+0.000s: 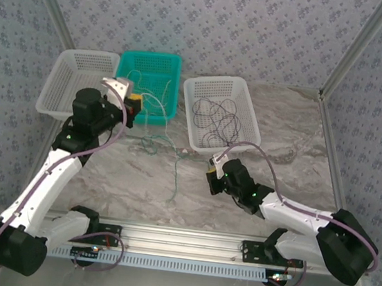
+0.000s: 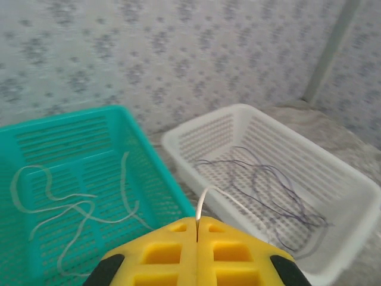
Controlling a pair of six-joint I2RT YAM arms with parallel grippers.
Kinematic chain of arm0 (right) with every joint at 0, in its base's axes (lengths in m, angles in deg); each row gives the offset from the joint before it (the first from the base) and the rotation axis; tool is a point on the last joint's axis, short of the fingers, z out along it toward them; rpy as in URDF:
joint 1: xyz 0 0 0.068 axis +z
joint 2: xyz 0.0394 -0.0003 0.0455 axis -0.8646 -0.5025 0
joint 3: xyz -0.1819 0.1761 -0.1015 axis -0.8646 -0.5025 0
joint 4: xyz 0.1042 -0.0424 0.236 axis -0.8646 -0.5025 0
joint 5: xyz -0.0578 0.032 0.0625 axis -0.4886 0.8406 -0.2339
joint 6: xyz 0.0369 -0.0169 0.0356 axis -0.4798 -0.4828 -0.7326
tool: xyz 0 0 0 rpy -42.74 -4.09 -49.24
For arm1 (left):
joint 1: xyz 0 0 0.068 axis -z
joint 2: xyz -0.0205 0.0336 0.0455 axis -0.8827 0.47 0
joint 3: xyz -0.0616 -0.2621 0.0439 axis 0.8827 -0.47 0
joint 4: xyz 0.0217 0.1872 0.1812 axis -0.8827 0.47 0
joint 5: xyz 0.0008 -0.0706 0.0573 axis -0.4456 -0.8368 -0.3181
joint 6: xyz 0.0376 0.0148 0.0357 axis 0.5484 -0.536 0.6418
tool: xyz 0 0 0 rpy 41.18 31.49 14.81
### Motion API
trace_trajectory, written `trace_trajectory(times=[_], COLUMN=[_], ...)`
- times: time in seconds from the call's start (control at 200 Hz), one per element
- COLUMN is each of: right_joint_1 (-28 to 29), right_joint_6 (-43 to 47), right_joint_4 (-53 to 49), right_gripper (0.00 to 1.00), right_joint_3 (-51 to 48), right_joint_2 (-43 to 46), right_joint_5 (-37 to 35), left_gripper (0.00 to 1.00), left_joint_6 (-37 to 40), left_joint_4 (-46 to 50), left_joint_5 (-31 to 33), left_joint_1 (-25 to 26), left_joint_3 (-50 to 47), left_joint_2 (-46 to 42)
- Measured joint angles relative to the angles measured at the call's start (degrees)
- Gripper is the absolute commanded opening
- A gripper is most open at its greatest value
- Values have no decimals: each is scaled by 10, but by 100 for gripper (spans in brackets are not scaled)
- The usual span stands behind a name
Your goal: Untangle the cables
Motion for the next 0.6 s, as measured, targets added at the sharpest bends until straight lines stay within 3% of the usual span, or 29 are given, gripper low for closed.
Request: trace_trajectory(times=[0.175, 0.395, 0.6], right_joint_1=[24, 29, 30], right_joint_6=[0, 0, 0], right_joint_4=[-10, -12, -12], right_gripper=[0, 0, 0], right_joint_3=[-2, -2, -2], right_joint_2=[-9, -11, -19], right_joint_5=[-5, -14, -20], left_gripper=[0, 0, 0], left_joint_6=[-31, -59, -65], left_joint_4=[25, 2, -40], left_joint_5=[68, 37, 49], left_joint_1=[-26, -34, -34], left_joint_3=[4, 6, 66], left_joint_2=[-7, -19, -8])
